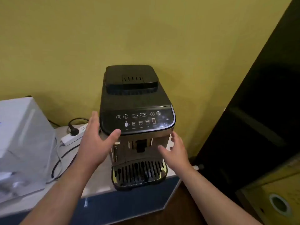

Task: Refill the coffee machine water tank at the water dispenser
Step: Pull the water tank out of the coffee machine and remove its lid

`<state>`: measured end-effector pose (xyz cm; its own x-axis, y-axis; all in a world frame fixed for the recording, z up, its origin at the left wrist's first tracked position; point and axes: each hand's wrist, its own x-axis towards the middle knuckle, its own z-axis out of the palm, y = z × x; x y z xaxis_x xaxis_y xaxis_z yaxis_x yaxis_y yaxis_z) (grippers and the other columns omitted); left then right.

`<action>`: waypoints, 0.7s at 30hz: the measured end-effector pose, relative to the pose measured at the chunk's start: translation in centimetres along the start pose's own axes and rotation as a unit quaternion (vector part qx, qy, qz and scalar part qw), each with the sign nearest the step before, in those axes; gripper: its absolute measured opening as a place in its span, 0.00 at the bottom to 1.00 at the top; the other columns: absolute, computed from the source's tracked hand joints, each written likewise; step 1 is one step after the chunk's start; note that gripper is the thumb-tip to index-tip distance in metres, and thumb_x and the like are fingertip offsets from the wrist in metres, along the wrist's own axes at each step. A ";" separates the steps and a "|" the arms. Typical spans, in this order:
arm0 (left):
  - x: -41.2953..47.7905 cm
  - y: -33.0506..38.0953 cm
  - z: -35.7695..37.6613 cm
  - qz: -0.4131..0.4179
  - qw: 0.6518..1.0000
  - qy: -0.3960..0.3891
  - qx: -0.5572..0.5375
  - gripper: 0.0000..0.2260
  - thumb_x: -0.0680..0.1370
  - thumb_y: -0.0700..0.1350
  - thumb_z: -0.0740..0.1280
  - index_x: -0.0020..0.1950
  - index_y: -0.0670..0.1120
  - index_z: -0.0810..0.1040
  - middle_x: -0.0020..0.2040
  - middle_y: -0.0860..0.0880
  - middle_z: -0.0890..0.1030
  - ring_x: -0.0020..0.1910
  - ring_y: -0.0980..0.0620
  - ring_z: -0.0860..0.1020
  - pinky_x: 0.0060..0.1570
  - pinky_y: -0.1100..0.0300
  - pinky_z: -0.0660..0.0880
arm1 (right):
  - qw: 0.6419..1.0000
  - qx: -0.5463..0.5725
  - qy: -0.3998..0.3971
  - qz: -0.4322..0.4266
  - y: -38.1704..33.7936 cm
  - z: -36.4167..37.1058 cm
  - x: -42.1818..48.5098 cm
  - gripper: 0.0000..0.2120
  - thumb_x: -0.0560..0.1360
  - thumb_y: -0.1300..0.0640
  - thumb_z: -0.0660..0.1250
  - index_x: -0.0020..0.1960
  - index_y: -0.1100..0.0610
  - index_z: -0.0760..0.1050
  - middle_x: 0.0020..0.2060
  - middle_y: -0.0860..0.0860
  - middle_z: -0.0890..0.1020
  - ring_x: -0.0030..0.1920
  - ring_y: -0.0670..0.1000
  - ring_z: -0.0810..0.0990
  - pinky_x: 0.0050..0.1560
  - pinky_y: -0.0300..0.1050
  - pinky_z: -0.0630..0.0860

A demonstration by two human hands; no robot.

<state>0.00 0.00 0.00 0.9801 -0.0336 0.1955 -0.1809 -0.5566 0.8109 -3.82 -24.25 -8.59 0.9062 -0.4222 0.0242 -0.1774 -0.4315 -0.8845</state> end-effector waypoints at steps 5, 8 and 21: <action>1.3 -1.2 1.0 0.025 0.996 -0.042 -0.075 0.46 0.74 0.50 0.74 0.82 0.52 0.46 0.76 0.56 0.63 0.71 0.59 0.63 0.68 0.58 0.63 | 0.997 0.068 0.023 0.002 0.2 2.0 0.9 0.22 0.66 0.46 0.76 0.55 0.37 0.69 0.50 0.35 0.77 0.50 0.33 0.74 0.45 0.32 0.69; 1.3 -1.6 1.3 0.036 0.995 -0.035 -0.091 0.45 0.74 0.47 0.74 0.82 0.52 0.47 0.75 0.56 0.65 0.69 0.61 0.63 0.68 0.58 0.62 | 0.998 0.056 0.029 0.004 0.6 2.4 2.3 0.24 0.63 0.49 0.79 0.53 0.40 0.71 0.50 0.38 0.77 0.50 0.39 0.76 0.44 0.34 0.72; 1.7 -3.0 2.5 0.068 0.990 0.010 -0.122 0.38 0.75 0.44 0.73 0.79 0.54 0.55 0.58 0.74 0.68 0.53 0.84 0.69 0.56 0.78 0.67 | 0.995 0.102 0.010 -0.009 3.0 3.7 5.5 0.26 0.61 0.60 0.81 0.55 0.52 0.74 0.49 0.50 0.82 0.48 0.48 0.80 0.46 0.33 0.79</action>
<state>2.41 -0.50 -3.45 0.9437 -0.0775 0.3216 -0.3286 -0.3309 0.8846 2.05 -24.93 -12.86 0.9003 -0.4324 0.0493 -0.0771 -0.2699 -0.9598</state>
